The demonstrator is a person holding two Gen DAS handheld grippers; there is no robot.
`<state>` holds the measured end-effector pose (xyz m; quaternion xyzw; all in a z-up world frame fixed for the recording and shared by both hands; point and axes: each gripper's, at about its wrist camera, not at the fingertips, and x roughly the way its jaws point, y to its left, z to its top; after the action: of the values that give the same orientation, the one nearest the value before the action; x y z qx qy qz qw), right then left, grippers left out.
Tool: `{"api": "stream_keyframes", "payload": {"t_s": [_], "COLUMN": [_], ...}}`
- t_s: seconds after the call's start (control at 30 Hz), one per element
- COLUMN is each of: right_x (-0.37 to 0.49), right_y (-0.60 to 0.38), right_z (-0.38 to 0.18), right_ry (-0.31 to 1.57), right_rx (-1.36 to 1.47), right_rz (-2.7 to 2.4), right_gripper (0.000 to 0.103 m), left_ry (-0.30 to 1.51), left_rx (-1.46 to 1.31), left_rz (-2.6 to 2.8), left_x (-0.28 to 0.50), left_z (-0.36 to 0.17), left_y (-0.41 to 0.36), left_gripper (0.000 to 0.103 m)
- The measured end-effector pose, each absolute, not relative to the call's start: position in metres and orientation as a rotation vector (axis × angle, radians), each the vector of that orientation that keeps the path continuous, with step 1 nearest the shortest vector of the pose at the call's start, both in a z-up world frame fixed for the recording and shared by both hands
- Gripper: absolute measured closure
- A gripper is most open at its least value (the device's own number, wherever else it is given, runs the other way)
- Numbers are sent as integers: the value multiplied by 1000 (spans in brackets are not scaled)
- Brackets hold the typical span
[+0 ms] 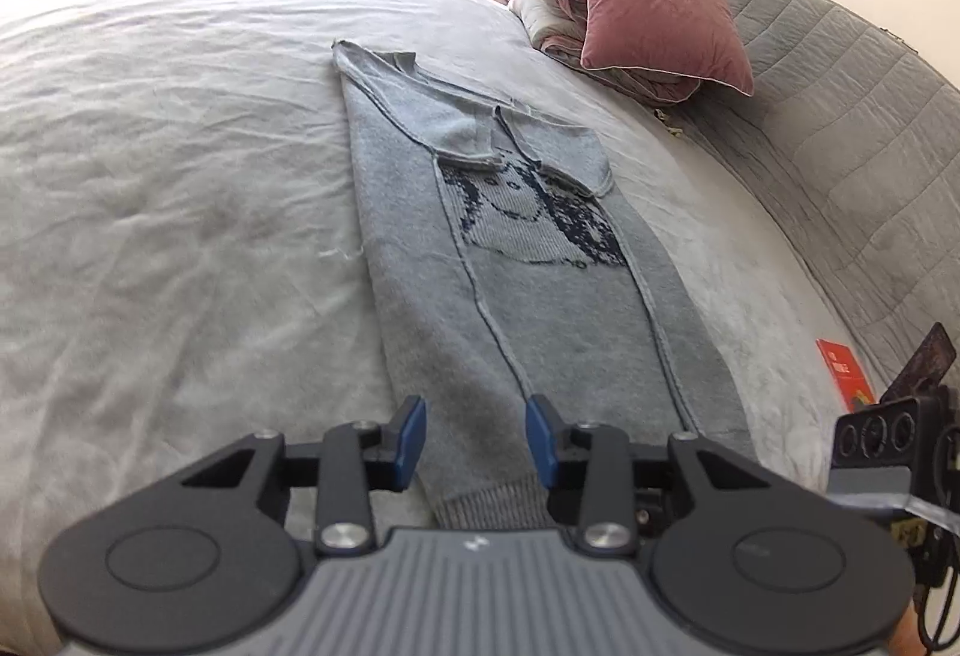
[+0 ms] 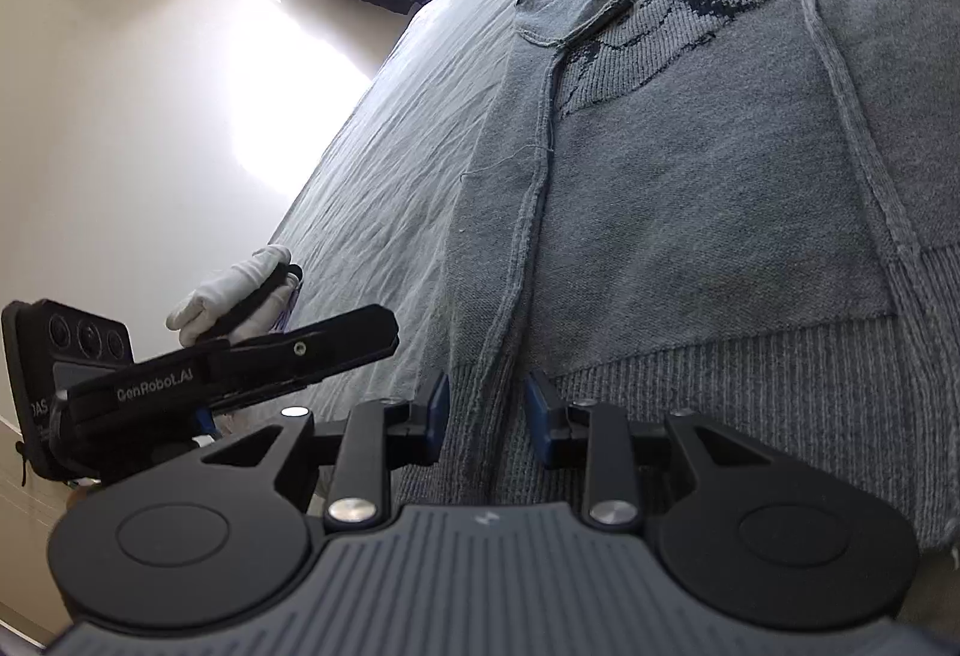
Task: Fold clothes
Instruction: 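Open both grippers and lift them away from the folded sweater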
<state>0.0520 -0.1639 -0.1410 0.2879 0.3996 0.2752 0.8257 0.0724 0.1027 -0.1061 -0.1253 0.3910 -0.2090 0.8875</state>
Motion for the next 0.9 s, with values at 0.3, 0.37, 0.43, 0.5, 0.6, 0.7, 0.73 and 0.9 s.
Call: {"api": "stream_keyframes", "payload": {"t_s": [0.3,0.37,0.43,0.5,0.6,0.7,0.73,0.9], "right_x": [44,46,50,57,65,72,73,78], "right_y": [-150,-154,-156,-158,-167,-181,-188,-213], "right_z": [-135,-136,-131,-123,-114,-106,-104,-105], "right_ry": [881,893,904,895,843,795,779,723], "right_rx": [477,496,520,500,456,401,381,220], "right_rz": [532,550,569,568,542,473,440,248], "right_gripper": [93,87,84,76,58,58,58,58], "left_ry": [872,852,818,792,738,717,722,685], "left_rx": [-130,-126,-119,-111,-92,-79,-72,4], "left_rz": [-450,-461,-463,-459,-436,-421,-416,-399], "left_x": [113,117,124,131,141,146,145,127], "left_z": [-125,-119,-114,-111,-113,-124,-129,-137], "left_y": [81,80,78,74,64,56,53,38], "left_gripper": [70,70,70,70,68,67,67,57]}}
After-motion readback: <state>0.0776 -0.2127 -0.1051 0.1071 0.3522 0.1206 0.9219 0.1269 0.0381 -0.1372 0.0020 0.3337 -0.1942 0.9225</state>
